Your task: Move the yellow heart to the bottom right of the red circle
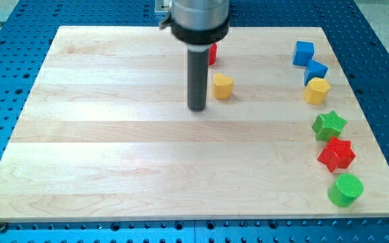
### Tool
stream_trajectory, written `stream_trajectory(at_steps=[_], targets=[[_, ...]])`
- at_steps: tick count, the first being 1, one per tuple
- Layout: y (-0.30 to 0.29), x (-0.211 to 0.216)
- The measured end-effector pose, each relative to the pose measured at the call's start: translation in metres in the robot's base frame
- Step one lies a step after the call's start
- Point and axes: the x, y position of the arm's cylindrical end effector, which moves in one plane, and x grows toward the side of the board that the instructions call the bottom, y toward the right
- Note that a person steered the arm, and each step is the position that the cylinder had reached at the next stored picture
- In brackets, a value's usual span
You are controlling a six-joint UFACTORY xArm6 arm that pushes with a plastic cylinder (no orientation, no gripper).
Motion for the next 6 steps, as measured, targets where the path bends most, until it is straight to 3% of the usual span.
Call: stream_trajectory(at_steps=[1,2,4,6], targets=[[0.042,-0.015],[0.023,-0.08],[0.068,-0.031],[0.055,-0.098]])
